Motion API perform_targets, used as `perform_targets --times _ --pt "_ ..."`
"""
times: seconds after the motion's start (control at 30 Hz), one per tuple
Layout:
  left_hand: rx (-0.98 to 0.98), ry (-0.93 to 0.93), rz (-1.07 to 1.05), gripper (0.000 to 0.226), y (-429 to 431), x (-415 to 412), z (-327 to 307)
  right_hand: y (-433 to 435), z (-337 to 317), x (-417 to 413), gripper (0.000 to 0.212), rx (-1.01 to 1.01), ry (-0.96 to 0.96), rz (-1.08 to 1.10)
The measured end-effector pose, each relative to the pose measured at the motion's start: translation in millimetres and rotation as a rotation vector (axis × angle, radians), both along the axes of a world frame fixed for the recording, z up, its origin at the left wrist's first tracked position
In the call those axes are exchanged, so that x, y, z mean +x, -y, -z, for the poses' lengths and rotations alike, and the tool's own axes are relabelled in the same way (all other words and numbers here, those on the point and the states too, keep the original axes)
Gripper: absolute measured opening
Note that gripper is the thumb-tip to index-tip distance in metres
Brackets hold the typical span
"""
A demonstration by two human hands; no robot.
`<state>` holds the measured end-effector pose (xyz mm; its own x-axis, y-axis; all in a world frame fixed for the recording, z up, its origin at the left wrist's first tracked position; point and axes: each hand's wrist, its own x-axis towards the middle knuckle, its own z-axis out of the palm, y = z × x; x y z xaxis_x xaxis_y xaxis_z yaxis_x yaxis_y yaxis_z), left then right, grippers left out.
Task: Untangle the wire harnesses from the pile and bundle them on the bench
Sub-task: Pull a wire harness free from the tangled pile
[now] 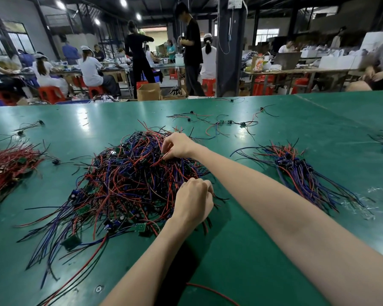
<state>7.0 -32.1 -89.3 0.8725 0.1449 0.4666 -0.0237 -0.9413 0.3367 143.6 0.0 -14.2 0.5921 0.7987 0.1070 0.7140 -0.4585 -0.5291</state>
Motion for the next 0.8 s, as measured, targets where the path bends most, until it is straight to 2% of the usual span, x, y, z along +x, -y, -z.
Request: perform_targets --times 0.1,0.2,0.3,0.4,0.47,0.6,0.73,0.8 --pt "-0.012 -0.011 -0.006 0.023 -1.2 1.1 0.0 4.3 -1.8 -6.5 0.013 0.158 0.108 0.102" --pt "-0.005 -0.015 0.016 0.023 -1.8 1.3 0.1 14.5 -17.9 -9.2 0.017 0.514 0.098 0.184" --pt "-0.011 0.005 0.030 0.024 -3.3 1.0 0.7 33.4 -39.3 -8.6 0.019 0.839 -0.092 0.267" --pt "-0.098 0.036 0.017 0.022 -5.0 3.9 -0.1 65.5 -42.7 -7.5 0.016 1.018 -0.375 0.240" --pt "-0.243 0.073 -0.021 0.019 -4.9 6.8 -1.0 92.7 -31.3 -12.6 0.015 1.046 -0.504 0.185" --pt "-0.652 0.150 -0.017 0.018 -4.9 12.4 -5.9 142.5 7.8 -30.3 0.020 0.998 -0.606 0.159" --pt "-1.134 0.082 0.103 0.022 1.1 16.2 -7.7 171.7 42.9 -50.1 0.025 0.881 -0.537 0.219" --pt "-1.290 0.077 0.172 0.015 7.2 14.5 -8.5 176.3 52.9 -59.1 0.025 0.840 -0.446 0.214"
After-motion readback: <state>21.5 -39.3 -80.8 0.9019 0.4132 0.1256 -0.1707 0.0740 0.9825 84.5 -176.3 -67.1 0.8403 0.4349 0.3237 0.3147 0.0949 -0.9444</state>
